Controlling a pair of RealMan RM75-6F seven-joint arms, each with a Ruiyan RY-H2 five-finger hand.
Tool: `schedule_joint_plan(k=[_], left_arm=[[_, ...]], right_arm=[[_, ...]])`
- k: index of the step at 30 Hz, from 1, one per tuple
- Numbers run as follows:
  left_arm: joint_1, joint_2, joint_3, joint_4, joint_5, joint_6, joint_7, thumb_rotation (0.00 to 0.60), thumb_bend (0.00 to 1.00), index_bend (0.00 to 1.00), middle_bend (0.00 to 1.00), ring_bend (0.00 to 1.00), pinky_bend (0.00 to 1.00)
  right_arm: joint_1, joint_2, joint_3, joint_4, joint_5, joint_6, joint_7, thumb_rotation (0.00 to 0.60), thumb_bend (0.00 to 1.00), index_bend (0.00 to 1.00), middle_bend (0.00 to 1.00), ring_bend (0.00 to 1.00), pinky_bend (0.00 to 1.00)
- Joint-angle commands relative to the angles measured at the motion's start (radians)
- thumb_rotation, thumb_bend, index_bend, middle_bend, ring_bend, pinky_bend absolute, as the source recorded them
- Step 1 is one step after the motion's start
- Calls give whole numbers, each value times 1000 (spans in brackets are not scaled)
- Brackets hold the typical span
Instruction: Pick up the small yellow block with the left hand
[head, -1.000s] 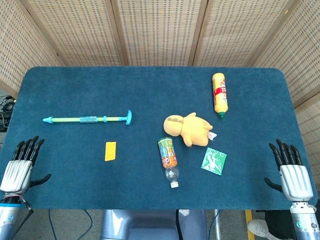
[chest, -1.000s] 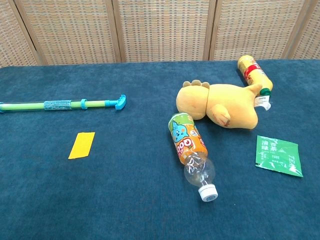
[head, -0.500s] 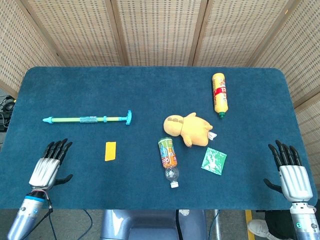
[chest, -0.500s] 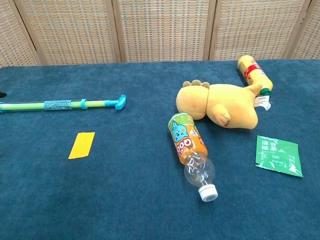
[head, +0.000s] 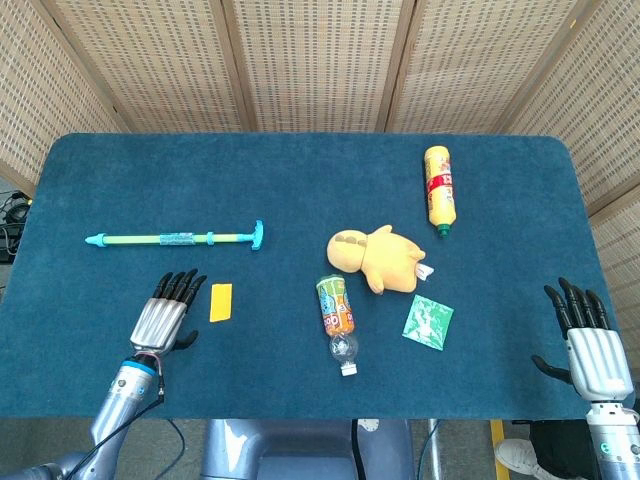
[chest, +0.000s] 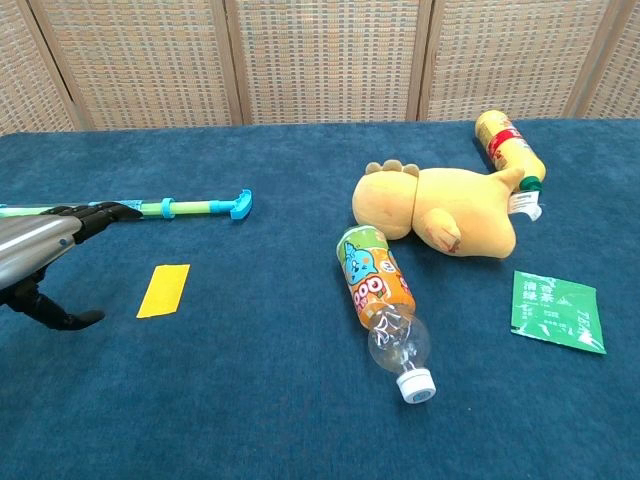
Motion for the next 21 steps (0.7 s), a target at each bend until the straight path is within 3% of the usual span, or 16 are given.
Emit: schedule_joint_plan(k=[1, 21], left_arm=[[-39, -45, -17, 27, -40, -26, 68, 600, 307, 0, 0, 0, 0], [-121, -193, -27, 144, -138, -15, 182, 600, 310, 0, 0, 0, 0]], right_arm=[[0, 5, 3, 1, 7, -4, 12, 600, 0, 0, 0, 0, 0], [2, 22, 15, 17, 29, -17, 86, 600, 0, 0, 0, 0, 0]])
